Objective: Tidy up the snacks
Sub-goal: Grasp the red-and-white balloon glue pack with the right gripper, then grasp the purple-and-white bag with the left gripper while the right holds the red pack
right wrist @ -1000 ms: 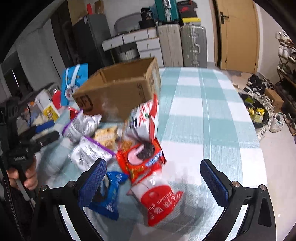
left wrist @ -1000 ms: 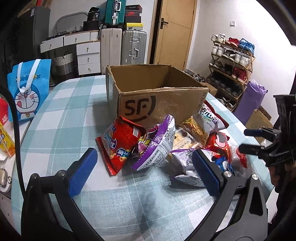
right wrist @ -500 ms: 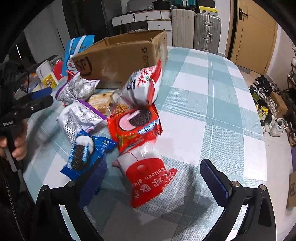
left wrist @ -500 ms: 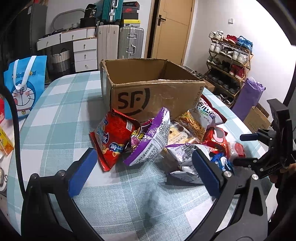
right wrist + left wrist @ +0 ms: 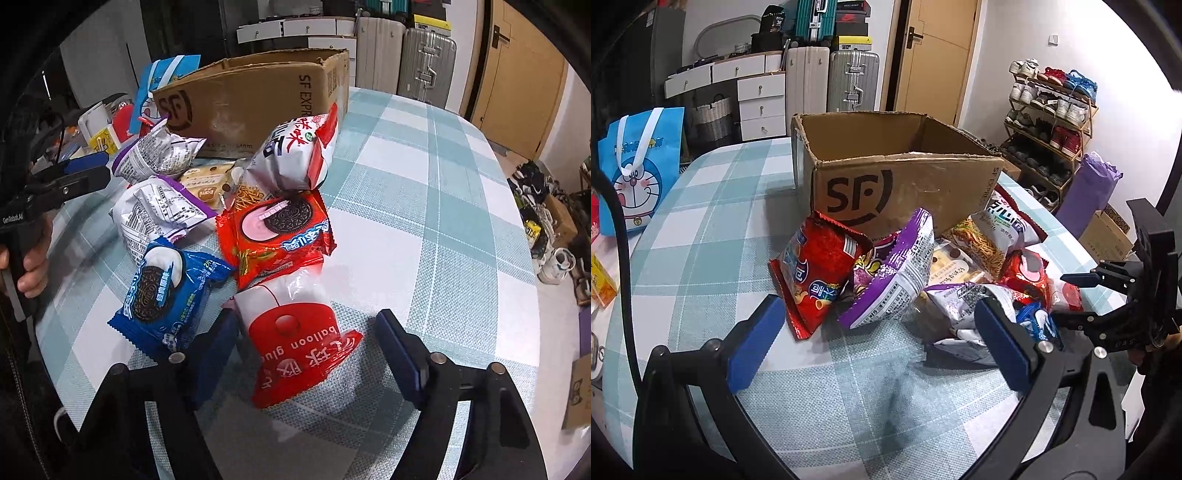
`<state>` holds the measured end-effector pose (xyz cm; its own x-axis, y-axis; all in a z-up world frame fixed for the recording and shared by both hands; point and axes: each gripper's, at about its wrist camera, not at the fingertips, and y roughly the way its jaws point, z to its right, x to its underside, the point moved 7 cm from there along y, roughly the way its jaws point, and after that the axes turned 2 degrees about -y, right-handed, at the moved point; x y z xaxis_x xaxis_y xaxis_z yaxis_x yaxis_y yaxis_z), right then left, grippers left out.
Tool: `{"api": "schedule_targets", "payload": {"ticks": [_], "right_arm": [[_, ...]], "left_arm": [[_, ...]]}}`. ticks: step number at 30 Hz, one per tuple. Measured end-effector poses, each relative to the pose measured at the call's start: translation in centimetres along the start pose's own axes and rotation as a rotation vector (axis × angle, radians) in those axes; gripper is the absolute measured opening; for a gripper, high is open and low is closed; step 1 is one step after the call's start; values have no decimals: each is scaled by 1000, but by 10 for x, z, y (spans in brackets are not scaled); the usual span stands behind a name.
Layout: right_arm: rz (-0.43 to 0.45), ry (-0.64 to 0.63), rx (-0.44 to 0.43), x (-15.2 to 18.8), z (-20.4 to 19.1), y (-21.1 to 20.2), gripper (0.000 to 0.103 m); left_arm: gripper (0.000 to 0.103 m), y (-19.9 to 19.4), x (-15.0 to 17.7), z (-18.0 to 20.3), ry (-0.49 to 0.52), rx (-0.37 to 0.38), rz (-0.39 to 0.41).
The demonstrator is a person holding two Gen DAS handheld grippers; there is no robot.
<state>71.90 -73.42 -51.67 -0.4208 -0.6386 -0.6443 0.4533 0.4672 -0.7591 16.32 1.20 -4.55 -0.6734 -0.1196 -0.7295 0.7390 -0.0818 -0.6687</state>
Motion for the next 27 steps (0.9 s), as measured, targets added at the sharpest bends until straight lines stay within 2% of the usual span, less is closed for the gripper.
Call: {"api": "schedule_targets", "payload": {"ticks": [4,6,9,16,19,24,27], "right_arm": [[12,-30,-11,0,-6,-3,57],[27,-54,-23,-1,-10,-7,46],[91,-108,-47,-3,-20,-21,45],[207,-90,-84,-17,-21,-48,45],[239,-63,-82,-23,-18,-52,45],[300,28,-70,-32,-5,-57,45],[325,67,-64,-36,1,-62,45]], "left_arm": [[102,3,3,1,5,5,-5],[102,3,4,2,10,9,-7],[102,5,5,6,22,19,-12],[102,7,10,25,71,85,-52],[102,10,12,28,80,72,-58],[102,11,15,38,70,107,-89],[101,0,9,40,59,119,-63]]}}
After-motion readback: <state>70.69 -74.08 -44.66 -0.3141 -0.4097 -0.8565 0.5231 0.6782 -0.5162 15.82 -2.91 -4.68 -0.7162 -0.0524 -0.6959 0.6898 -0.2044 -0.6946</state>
